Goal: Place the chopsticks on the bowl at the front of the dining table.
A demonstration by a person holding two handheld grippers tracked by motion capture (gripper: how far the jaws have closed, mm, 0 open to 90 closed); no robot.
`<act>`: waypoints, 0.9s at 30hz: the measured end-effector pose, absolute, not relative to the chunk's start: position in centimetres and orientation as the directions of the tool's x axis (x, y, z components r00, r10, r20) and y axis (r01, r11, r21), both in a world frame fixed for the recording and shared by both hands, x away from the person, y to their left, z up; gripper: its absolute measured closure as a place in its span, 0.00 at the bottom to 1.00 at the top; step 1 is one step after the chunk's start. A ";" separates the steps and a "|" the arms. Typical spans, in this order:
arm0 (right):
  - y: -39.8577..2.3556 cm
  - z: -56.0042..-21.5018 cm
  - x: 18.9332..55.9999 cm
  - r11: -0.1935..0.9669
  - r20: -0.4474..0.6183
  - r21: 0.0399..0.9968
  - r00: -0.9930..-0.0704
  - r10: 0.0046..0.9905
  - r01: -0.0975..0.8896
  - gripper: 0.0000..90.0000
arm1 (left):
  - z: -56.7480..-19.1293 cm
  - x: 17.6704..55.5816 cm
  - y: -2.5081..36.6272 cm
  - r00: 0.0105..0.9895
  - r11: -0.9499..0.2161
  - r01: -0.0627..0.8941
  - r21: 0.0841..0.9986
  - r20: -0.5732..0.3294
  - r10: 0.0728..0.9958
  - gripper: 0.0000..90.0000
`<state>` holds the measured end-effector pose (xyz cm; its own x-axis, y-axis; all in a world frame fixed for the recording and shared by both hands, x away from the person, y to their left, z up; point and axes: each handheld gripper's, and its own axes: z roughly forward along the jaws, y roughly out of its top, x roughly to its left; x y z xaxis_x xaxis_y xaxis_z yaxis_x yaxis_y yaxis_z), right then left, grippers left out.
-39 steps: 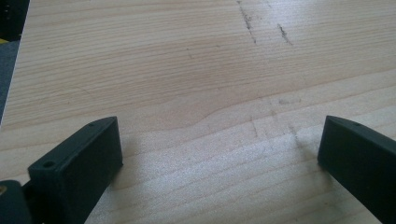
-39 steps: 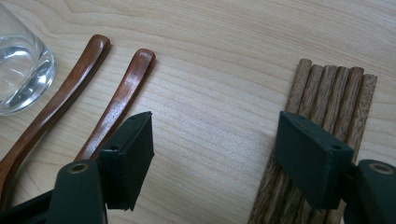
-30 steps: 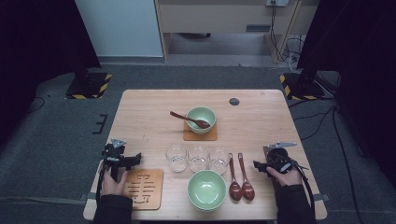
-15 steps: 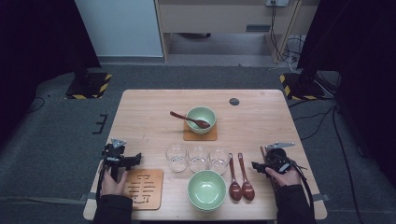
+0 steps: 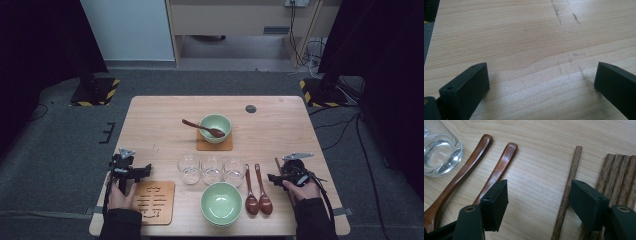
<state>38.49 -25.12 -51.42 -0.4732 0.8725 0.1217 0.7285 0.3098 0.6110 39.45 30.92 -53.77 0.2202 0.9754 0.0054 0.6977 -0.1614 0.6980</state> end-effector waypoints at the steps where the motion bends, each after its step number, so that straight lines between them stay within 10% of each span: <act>1: -25.1 -51.4 38.5 0.309 0.125 0.611 -0.475 0.871 0.729 0.36 | -53.8 39.5 30.9 0.220 -0.161 0.698 0.698 0.005 0.975 0.00; 17: -24.4 -51.4 38.4 0.326 0.133 0.617 -0.503 0.854 0.716 0.38 | -53.8 39.5 30.9 0.220 -0.161 0.698 0.698 0.005 0.975 0.00; 27: -25.2 -50.8 38.0 0.362 0.016 0.621 -0.472 0.881 0.695 0.63 | -53.8 39.5 30.9 0.220 -0.161 0.698 0.698 0.005 0.975 0.00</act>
<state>38.00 -25.18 -50.81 -0.4724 0.8812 0.0160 0.6955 0.3615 0.6210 39.45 30.92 -53.77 0.2202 0.9754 0.0053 0.6976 -0.1612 0.6981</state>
